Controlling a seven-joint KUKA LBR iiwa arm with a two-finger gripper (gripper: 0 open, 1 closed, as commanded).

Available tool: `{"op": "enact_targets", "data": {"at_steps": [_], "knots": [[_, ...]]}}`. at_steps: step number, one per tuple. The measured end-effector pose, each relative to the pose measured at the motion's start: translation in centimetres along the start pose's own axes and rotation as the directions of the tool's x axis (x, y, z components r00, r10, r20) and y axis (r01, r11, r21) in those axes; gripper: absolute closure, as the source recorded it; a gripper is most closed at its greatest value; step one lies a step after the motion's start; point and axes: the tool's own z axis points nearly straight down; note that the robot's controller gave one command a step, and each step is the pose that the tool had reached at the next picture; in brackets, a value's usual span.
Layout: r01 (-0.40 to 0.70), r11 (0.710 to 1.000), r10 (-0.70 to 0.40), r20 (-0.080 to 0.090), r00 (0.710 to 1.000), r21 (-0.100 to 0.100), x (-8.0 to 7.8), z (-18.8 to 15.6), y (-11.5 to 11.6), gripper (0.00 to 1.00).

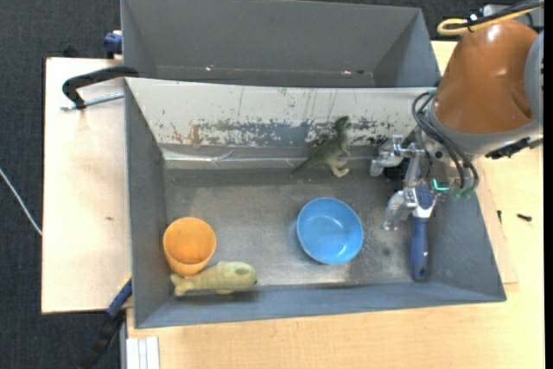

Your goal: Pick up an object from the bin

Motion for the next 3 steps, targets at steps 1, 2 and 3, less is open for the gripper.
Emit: {"op": "enact_targets", "data": {"at_steps": [1,2,3], "knots": [[0.273,0.962,-0.273,0.013,0.962,0.003,0.9,10.5,3.5,0.0],[0.192,0.981,-0.192,0.014,0.981,-0.002,1.7,8.1,12.3,0.0],[-0.084,0.996,0.084,0.009,0.996,0.002,-0.9,10.0,18.4,0.0]]}}
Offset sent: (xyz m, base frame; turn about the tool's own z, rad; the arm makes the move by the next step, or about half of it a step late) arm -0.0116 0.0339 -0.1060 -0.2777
